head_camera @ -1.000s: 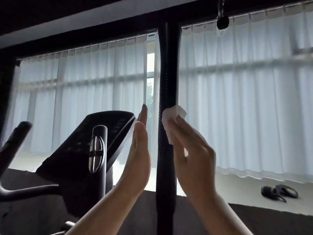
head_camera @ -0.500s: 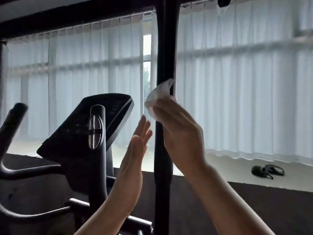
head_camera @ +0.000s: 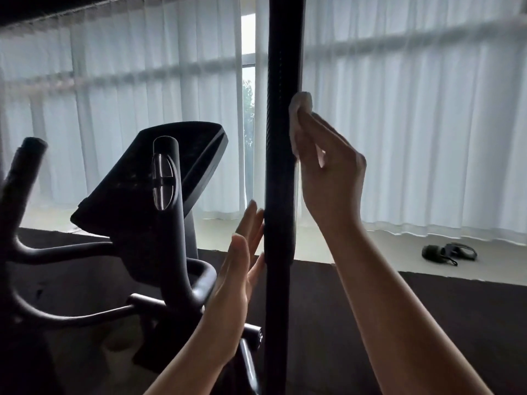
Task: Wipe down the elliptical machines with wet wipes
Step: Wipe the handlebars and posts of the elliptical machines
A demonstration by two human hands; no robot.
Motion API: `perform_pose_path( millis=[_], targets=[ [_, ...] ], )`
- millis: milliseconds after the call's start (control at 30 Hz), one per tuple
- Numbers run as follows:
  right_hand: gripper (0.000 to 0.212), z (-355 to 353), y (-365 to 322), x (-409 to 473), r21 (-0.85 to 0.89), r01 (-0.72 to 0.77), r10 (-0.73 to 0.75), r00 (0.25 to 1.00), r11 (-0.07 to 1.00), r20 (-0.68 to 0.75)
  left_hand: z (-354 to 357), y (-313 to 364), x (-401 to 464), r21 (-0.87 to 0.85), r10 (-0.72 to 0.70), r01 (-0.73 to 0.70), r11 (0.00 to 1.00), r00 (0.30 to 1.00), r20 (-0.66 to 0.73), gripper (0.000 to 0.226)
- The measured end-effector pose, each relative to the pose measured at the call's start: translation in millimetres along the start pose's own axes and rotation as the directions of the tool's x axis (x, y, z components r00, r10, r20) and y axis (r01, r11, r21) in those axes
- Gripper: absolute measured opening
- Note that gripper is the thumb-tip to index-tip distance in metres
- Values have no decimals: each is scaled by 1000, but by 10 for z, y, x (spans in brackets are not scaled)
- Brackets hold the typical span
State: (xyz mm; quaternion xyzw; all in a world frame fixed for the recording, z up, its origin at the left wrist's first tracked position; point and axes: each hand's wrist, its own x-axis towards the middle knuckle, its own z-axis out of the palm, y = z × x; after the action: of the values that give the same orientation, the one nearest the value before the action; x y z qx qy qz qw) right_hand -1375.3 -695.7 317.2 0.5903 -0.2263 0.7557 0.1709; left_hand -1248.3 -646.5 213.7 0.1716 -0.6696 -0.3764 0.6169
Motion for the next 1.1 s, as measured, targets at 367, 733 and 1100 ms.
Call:
perform_pose_path(
  millis=[367,733,1100],
  targets=[
    [29,-286,-44,-2070,185,-322,330,944,929,-17,46,-57,-95,49,27,-27,998,1000,-6,79],
    [23,-240,117,-1469,-212,273,-253,960,938,116,-244,-187,-465,667,339,-169,726,932,-132,36],
    [34,-713,317,-1915,-143,488,-287,699,861,655,-675,-601,-753,840,328,34,541,911,-248,64]
  ],
)
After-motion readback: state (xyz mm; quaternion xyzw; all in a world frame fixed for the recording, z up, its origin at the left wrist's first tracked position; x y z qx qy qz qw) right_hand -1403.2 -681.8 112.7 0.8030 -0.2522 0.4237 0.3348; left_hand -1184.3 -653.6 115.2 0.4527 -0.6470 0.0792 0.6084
